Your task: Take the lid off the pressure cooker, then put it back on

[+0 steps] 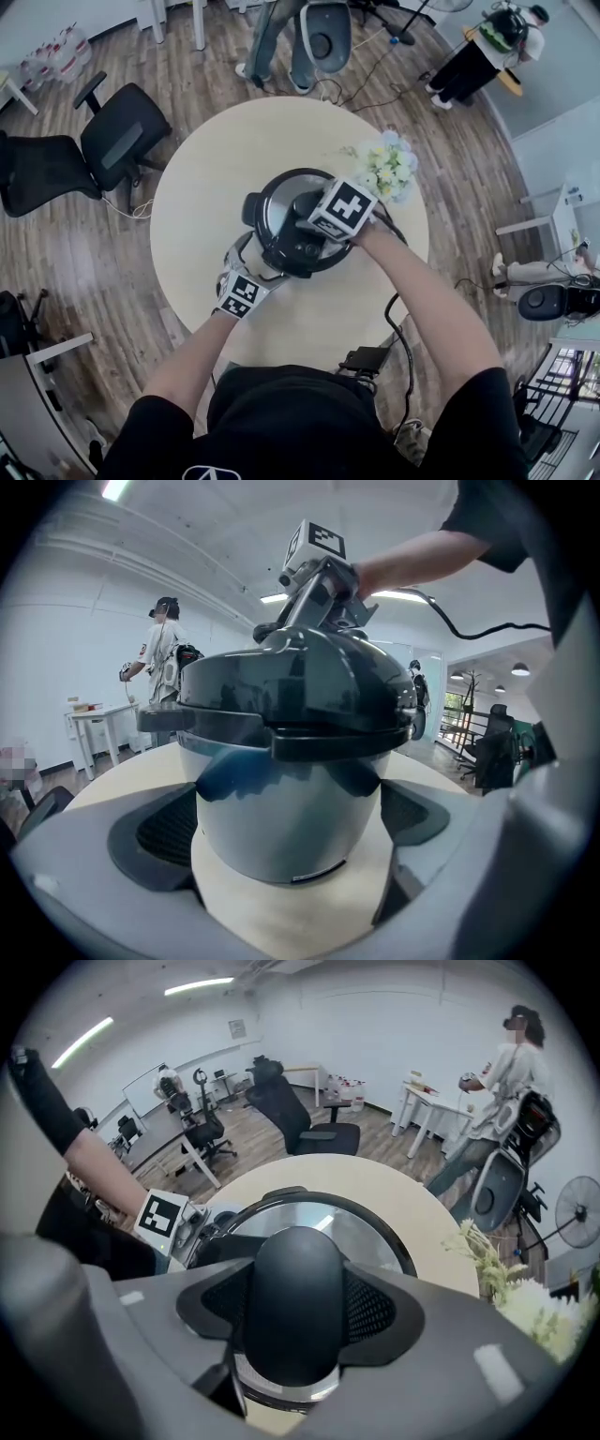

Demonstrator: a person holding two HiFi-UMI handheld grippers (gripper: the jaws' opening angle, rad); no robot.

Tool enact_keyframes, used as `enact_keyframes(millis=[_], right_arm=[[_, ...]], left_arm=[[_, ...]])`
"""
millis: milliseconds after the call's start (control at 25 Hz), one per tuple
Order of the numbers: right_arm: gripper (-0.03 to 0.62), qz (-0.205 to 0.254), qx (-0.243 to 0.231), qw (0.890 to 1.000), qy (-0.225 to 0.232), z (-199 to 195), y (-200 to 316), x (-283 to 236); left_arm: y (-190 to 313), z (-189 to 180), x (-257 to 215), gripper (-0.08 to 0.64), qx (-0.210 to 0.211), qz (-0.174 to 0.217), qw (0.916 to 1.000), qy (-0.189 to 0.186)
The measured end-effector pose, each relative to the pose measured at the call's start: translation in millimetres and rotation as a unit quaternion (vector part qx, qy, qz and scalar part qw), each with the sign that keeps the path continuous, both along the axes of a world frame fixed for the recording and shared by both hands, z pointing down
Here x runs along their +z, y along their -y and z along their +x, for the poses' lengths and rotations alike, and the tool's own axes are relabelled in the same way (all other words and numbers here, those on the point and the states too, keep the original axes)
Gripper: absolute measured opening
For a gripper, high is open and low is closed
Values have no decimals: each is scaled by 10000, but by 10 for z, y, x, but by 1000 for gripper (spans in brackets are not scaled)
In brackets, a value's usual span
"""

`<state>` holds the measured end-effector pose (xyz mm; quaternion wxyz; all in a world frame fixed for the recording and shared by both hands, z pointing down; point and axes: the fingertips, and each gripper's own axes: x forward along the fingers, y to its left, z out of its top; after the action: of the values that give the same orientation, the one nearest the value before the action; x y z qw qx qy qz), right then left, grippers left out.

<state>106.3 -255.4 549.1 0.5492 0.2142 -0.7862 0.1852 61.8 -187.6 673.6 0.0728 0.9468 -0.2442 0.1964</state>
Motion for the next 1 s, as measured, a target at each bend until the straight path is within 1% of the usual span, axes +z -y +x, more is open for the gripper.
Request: enact_keyframes(millis=[120, 240, 360, 440, 520, 640, 720, 760, 840, 920, 1000], right_arm=[[291, 0, -512, 9987, -28, -17, -23, 3], [293, 1, -1033, 9946, -132, -37, -48, 2], [295, -15, -1498, 9875, -490, 37, -75, 47], [298, -19, -1662, 9840, -635, 69, -78, 72], [298, -4, -1688, 9834, -661, 65, -72, 74], [298, -10, -1619, 9846, -657, 61, -70, 83], [298, 1, -1480, 9873, -568, 62, -66, 91], [298, 6, -1311, 9903, -450, 59, -64, 84], [302, 60, -836, 9965, -22, 37, -64, 24], [302, 176, -286, 9986, 420, 88, -65, -76], [302, 369, 235, 9966, 693, 216, -70, -203]], left_arm=[[11, -4, -14, 589, 12, -16, 10000, 3], [19, -5, 11, 589, 28, -33, 10000, -2], [25, -7, -9, 589, 33, -8, 10000, -20], [27, -10, -15, 589, 27, -23, 10000, 0], [25, -14, 17, 589, 26, -37, 10000, 7], [26, -17, 46, 589, 34, -42, 10000, 2], [36, -19, 6, 589, 55, -117, 9999, 8], [38, -30, -31, 589, 77, -219, 9997, 11], [23, -77, -93, 575, 147, -508, 9986, 9], [-13, -154, -139, 507, 231, -744, 9970, 18], [-61, -269, -188, 455, 245, -835, 9962, 1]])
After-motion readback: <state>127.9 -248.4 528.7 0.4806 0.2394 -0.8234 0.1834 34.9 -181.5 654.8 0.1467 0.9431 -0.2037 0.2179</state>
